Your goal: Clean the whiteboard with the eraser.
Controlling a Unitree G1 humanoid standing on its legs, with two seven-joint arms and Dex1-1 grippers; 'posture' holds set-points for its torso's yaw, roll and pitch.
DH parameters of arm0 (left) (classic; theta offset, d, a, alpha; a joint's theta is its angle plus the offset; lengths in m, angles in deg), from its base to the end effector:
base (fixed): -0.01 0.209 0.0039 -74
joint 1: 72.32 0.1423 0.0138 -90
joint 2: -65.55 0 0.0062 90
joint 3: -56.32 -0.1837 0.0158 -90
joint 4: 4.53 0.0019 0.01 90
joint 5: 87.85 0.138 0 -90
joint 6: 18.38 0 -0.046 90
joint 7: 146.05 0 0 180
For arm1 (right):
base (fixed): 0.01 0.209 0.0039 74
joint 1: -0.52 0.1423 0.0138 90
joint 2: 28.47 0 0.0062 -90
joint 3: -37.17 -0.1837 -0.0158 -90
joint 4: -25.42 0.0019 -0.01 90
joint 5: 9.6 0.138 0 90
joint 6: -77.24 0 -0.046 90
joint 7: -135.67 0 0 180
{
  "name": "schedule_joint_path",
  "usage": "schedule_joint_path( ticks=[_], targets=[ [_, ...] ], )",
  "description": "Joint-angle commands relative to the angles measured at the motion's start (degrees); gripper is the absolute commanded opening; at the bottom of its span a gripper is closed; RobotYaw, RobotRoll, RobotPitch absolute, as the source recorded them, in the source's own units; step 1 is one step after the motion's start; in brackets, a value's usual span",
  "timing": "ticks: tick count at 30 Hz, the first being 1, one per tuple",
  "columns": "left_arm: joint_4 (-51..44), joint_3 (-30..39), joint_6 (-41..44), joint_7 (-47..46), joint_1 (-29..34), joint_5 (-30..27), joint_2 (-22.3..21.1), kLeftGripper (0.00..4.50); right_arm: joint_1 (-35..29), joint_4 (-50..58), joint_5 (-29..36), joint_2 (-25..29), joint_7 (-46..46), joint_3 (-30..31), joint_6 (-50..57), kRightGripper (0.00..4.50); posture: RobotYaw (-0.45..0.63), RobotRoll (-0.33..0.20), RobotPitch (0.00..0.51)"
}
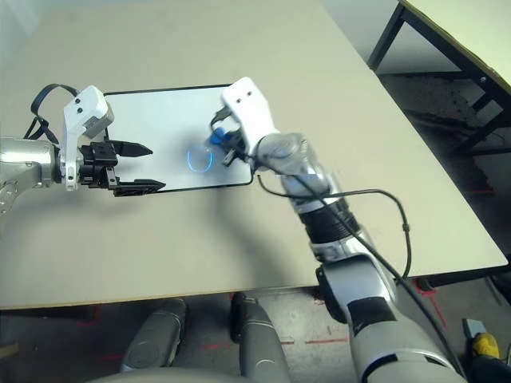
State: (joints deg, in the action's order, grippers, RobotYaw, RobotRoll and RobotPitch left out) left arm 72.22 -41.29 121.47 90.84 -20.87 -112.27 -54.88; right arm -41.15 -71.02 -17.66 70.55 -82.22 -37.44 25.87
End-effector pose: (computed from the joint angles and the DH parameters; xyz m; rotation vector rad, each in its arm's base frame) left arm 0.2674 0.2106 0.2348 0.4272 0.3100 -1.0621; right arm 0.3159 -0.1483 0.2124 -0.6816 0.1744 0.6226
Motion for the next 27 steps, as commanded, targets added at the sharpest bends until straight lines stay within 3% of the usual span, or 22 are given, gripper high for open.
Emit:
schedule_joint_path(
  ticks=[1,13,27],
  targets=[
    [0.25,-0.78,0.41,0.17,-0.32,0.17,0.00,4.50,-3.19,-1.87,-0.62,0.52,1.09,0.17,1.88,0.80,0.13,0.000,0.153],
    [-0.02,-0.82,1.06,0.30,-0.68,-0.05,0.03,4.50,-8.87,4.50,0.08,-4.09,-0.26,5.57,4.58,0.80,0.14,0.000,0.164],
    [-0.38,-0.40,1.53,-0.07,-0.25,-0.20,0.15,4.50,-3.43,-1.14,-0.39,-8.74,0.31,6.87,1.98,0.80,0.15,0.000,0.173]
  ],
)
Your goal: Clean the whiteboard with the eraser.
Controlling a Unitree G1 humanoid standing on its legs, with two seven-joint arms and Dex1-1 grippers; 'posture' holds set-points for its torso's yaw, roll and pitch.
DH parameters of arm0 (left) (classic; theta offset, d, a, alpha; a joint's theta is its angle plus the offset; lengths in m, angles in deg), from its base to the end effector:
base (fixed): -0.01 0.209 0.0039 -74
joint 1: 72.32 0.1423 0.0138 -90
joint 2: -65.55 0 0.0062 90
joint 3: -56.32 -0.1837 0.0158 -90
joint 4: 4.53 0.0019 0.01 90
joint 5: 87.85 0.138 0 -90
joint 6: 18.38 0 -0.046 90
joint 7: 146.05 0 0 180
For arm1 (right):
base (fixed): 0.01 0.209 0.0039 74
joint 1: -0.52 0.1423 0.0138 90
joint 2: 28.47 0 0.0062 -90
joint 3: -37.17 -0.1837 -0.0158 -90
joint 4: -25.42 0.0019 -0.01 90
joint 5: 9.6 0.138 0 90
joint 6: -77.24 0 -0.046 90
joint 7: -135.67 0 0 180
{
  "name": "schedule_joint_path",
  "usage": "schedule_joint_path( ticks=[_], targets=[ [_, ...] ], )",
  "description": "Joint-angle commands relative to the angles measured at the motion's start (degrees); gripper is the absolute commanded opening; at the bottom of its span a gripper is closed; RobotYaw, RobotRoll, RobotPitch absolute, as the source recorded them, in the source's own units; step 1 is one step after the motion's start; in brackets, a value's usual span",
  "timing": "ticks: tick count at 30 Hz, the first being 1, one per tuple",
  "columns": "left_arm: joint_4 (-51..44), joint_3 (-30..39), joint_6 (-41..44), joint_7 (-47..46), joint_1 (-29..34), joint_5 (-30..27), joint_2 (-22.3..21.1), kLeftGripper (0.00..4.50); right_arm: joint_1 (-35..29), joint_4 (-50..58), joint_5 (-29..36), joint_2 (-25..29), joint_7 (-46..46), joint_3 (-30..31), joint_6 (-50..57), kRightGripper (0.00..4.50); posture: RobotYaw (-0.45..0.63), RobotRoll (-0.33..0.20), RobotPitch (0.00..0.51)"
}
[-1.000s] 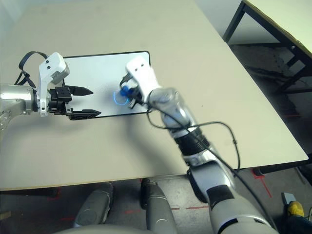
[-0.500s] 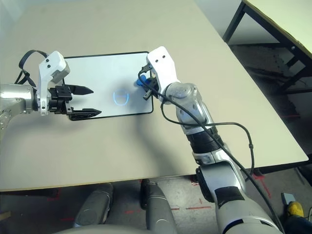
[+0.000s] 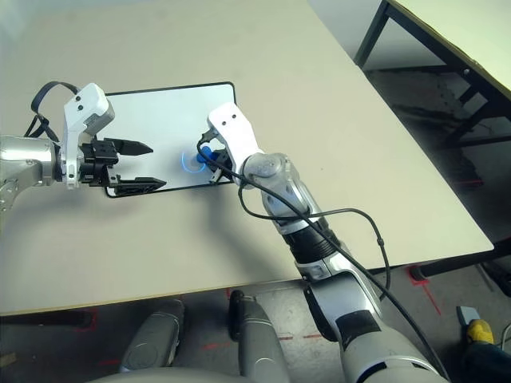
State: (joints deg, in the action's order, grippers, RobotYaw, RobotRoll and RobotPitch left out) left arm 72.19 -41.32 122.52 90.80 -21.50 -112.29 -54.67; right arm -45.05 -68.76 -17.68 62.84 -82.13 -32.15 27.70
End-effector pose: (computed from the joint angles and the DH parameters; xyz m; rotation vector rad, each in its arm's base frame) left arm 0.2678 0.2095 0.2365 0.4228 0.3154 -1.0605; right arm 0.3049 -0.1059 0.1810 -0.6342 0.2211 0.7894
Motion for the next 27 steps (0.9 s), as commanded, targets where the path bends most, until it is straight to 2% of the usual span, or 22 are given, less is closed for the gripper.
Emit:
schedule_joint_path(
  ticks=[1,8,13,23,27],
  targets=[
    [-0.35,-0.38,0.48,-0.05,0.41,-0.19,-0.05,4.50,0.99,-4.01,-0.41,-1.45,0.28,1.65,-0.16,0.80,0.15,0.000,0.173],
    [-0.13,-0.49,0.35,0.03,0.35,-0.10,-0.02,4.50,3.93,-7.12,-0.50,-5.03,1.05,1.70,-1.41,0.80,0.15,0.000,0.178],
    [-0.19,-0.50,0.29,-0.06,0.54,-0.09,0.10,4.50,3.84,-7.75,-0.87,-5.04,0.78,1.77,-2.04,0.80,0.15,0.000,0.178],
    [-0.85,0.29,0.62,-0.34,1.85,-0.36,-0.51,4.50,0.27,-6.47,-1.53,3.56,1.30,-1.76,-1.49,0.80,0.15,0.000,0.186],
    [-1.09,0.48,0.59,-0.48,2.43,-0.46,-0.76,4.50,0.63,-6.86,-1.08,4.16,1.74,-2.37,-1.60,0.80,0.15,0.000,0.189]
  ],
)
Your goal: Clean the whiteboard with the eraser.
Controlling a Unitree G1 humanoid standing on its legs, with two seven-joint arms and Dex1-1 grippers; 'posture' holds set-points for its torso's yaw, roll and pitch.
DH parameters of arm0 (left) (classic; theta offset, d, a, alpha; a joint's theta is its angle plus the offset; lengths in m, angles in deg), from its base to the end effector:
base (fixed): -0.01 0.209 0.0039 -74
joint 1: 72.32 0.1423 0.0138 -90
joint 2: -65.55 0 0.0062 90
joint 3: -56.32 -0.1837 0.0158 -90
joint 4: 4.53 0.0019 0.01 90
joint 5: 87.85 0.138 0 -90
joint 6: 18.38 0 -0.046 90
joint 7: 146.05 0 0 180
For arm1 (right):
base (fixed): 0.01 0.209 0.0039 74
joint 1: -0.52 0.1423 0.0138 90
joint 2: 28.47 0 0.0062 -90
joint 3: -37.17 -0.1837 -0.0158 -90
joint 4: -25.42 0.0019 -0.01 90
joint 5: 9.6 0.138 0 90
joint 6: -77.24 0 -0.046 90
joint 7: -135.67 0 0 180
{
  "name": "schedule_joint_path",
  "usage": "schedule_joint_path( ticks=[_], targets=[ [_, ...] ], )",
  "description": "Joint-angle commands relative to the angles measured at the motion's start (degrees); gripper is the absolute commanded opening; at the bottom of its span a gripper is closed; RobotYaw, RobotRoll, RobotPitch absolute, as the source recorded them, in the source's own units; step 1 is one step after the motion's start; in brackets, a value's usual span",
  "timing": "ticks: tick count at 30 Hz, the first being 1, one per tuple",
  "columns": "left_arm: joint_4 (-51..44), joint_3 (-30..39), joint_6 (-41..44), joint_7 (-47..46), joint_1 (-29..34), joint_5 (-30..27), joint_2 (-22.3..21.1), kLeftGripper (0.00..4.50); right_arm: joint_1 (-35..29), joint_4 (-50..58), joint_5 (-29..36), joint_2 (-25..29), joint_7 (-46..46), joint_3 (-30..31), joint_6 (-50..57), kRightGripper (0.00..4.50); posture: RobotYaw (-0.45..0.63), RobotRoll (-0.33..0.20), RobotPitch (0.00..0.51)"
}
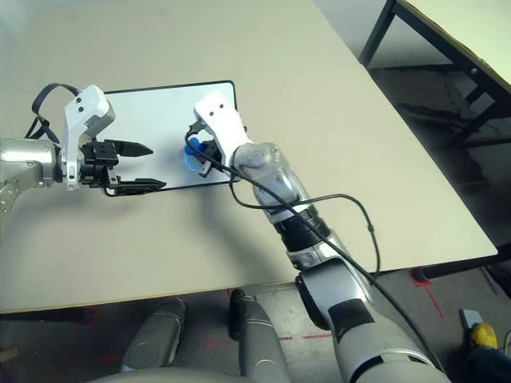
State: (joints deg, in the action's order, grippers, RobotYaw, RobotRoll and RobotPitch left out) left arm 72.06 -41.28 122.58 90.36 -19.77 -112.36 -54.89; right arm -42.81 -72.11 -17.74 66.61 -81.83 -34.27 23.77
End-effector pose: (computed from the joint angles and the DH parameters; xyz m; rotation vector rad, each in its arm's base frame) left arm 0.2664 0.2121 0.2294 0.4098 0.3412 -1.0503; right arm 0.3146 -0.1263 0.1930 -0.6750 0.1842 0.7153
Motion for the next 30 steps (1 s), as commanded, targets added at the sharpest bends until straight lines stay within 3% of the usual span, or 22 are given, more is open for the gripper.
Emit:
schedule_joint_path(
  ticks=[1,15,30],
  targets=[
    [-0.87,0.50,0.55,-0.06,0.69,-0.41,-0.58,4.50,-1.47,-3.48,-0.85,-0.10,1.56,-0.14,2.45,0.80,0.15,0.000,0.189],
    [-1.26,1.29,1.40,-0.97,1.21,-0.85,-1.18,4.50,-0.72,-3.16,-0.42,-9.13,0.32,5.17,1.87,0.80,0.18,0.000,0.203],
    [-3.22,2.49,3.01,-2.70,2.80,-1.90,-0.84,4.50,3.01,-6.67,-0.70,-4.85,2.13,0.17,1.15,0.80,0.18,0.000,0.201]
  ],
)
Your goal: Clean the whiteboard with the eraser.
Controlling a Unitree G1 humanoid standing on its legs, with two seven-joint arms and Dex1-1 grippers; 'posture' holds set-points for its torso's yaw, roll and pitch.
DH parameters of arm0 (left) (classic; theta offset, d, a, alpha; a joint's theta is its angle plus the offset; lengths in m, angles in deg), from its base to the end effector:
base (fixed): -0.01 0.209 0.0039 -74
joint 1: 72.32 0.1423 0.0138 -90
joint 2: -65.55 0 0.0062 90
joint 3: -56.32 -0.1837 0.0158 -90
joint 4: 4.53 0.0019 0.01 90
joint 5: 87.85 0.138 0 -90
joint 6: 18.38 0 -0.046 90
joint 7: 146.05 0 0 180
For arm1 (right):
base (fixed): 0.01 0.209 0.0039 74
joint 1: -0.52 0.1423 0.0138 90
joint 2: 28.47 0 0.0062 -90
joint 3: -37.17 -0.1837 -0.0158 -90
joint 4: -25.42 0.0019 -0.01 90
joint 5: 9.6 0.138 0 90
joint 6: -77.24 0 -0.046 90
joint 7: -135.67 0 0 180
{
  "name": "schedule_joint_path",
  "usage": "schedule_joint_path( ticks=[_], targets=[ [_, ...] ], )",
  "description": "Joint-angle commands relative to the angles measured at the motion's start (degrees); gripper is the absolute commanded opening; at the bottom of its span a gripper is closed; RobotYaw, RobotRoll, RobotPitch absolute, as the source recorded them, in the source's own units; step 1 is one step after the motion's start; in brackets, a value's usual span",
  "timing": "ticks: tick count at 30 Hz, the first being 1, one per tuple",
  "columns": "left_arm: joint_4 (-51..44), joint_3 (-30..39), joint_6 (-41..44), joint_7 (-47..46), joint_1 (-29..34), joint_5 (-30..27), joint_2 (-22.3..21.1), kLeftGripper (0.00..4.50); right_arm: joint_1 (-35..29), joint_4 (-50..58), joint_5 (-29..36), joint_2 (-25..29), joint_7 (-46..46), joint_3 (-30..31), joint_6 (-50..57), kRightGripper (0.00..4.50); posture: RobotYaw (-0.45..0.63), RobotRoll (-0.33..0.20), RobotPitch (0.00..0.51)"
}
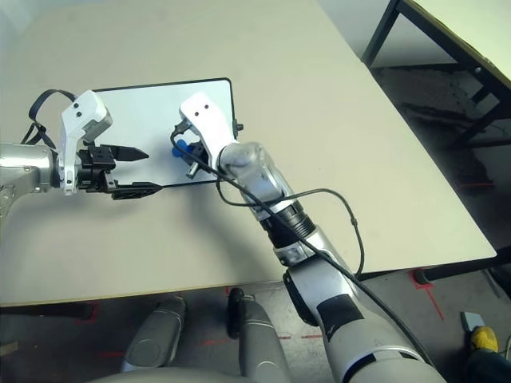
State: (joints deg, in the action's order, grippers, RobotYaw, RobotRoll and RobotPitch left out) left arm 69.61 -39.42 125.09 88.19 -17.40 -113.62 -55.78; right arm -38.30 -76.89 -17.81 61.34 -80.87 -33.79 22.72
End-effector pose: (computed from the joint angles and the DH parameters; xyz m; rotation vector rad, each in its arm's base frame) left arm 0.2591 0.2167 0.2269 0.3907 0.3619 -1.0075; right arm 0.3221 -0.1007 0.2006 -0.6454 0.1441 0.7593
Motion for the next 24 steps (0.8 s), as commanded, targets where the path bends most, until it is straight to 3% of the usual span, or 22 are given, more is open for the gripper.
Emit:
schedule_joint_path(
  ticks=[1,3,10,16,19,24],
  targets=[
    [-0.68,0.77,0.43,-0.85,0.43,-0.60,0.29,4.50,-1.66,-1.10,-0.26,0.45,1.00,-0.61,2.58,0.80,0.18,0.000,0.196],
    [-0.31,1.37,-0.18,-1.72,0.25,-0.45,0.99,4.50,-1.63,0.49,0.74,0.25,1.07,-1.98,3.53,0.80,0.19,0.000,0.195],
    [7.80,10.20,-10.06,-13.74,-6.11,2.95,9.40,4.50,6.23,7.36,6.90,-0.23,8.64,-17.49,8.76,0.80,0.21,0.000,0.189],
    [15.62,17.06,-20.57,-24.38,-10.09,7.32,12.13,4.50,11.00,4.77,7.22,5.13,16.01,-26.15,9.62,0.80,0.22,0.000,0.187],
    [20.77,21.13,-26.90,-30.96,-11.37,10.28,11.87,4.50,9.17,1.43,7.02,9.01,17.65,-28.07,11.40,0.80,0.22,0.000,0.187],
    [29.36,26.58,-37.17,-40.89,-10.22,15.46,9.89,4.50,2.14,-3.27,8.41,12.97,14.55,-26.16,15.66,0.80,0.20,0.000,0.179]
  ],
)
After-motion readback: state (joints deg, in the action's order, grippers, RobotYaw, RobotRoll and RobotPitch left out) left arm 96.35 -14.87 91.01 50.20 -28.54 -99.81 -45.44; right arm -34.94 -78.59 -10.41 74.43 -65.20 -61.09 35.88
